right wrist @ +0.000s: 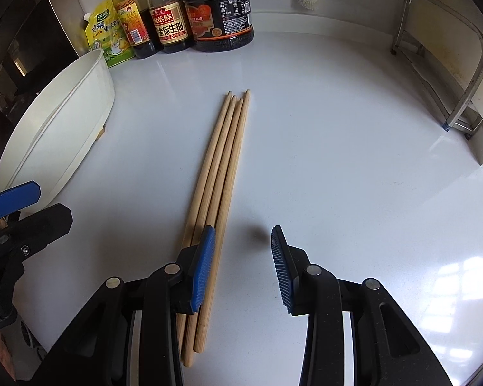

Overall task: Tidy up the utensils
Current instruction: 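Move both open tools back toward the remaining chopsticks, then close the right tool on a wooden chopstick while the left tool grasps another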

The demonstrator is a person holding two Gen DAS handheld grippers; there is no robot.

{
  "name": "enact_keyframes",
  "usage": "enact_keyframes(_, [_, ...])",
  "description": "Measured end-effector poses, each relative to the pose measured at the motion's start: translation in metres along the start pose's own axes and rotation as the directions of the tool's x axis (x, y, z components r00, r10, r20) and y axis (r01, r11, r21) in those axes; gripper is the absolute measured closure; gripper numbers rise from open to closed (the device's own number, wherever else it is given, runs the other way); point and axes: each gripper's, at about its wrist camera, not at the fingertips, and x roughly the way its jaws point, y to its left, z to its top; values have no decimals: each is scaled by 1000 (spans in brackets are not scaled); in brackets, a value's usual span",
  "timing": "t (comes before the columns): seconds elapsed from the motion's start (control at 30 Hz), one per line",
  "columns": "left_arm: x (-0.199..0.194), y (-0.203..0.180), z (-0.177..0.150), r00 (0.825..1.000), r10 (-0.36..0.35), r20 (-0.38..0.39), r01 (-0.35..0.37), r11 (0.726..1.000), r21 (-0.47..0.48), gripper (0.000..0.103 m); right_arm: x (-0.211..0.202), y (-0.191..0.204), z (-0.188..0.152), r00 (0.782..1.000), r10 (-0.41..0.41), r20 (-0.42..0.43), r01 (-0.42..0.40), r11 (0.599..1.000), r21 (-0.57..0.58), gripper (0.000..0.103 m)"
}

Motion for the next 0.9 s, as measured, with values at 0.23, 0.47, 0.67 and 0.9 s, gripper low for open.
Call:
enact_keyframes(0.23, [6,0,-3,1000,-23,-6,23,999,-38,35,0,-2,2,1000,-10,-1,10,1000,-29,68])
enact_keyframes(0.47, [18,-11,-2,1000,-23,-10,23,999,-24,35,1,-19,3,1000,-18,2,18,1000,-14,68])
enact_keyframes(0.67, [36,-31,2,999,-28,-22,28,1000,7,35,0,-32,4,1000,-17,11,18,1000,-6,68])
enact_keyframes(0.9, [58,-44,10,995,-78,-55,78,997,-5,35,-1,-44,5,1000,15,17,-15,1000,8,68])
